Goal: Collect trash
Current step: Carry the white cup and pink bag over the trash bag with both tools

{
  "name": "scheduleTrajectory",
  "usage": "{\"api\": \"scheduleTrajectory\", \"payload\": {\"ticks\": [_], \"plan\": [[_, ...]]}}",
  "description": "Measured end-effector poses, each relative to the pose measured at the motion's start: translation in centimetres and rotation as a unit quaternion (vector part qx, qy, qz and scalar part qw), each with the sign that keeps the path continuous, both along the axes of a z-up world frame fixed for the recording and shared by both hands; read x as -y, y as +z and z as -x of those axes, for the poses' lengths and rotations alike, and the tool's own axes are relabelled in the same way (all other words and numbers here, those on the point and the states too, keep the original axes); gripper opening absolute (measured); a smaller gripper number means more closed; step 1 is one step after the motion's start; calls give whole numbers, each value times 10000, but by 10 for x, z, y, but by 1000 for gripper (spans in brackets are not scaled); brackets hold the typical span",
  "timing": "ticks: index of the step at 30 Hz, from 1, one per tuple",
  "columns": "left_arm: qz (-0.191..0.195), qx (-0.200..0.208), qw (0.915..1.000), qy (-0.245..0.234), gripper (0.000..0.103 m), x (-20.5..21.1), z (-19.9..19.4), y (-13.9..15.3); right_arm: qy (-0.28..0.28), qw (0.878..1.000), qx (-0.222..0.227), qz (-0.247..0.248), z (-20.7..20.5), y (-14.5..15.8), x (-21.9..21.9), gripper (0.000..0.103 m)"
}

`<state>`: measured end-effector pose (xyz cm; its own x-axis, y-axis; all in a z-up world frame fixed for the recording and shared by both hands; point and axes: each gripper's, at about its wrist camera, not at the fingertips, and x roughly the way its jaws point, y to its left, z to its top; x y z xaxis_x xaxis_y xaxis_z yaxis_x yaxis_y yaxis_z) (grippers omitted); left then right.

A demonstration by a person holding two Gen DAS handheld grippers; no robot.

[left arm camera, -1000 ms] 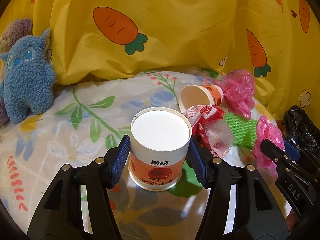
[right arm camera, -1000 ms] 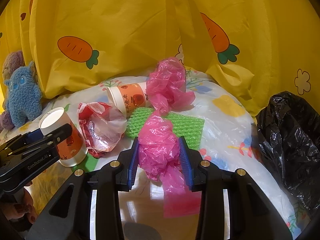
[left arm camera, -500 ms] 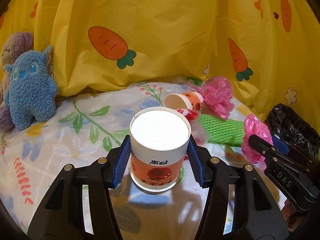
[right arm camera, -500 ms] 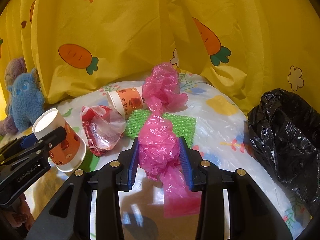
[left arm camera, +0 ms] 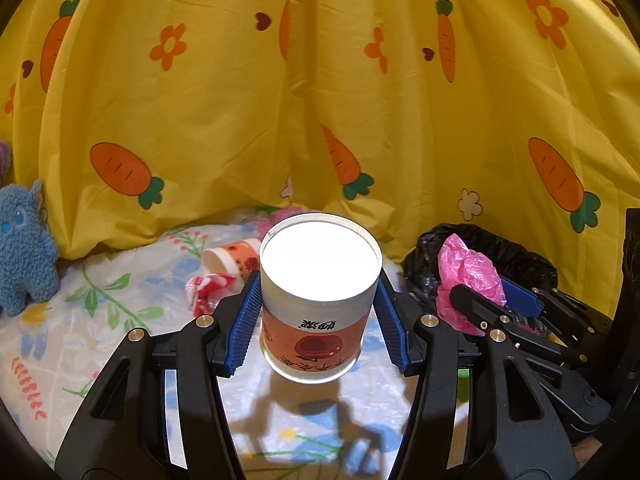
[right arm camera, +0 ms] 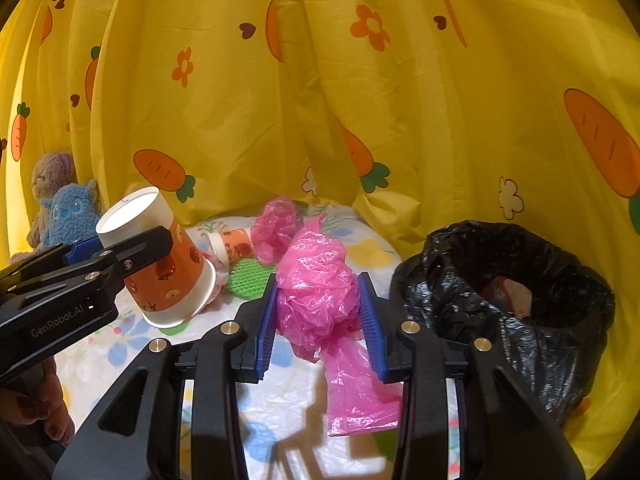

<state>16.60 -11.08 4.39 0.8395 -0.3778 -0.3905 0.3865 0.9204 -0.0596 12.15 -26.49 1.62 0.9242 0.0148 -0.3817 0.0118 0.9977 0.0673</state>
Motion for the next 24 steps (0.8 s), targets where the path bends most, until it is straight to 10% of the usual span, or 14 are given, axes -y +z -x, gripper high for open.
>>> {"api": "scheduleTrajectory", "payload": {"ticks": [24], "plan": [[240,18,9847,-1724,54,183,-67,-3,-1872,9796,-134,712,-33,-12,129,40]]}}
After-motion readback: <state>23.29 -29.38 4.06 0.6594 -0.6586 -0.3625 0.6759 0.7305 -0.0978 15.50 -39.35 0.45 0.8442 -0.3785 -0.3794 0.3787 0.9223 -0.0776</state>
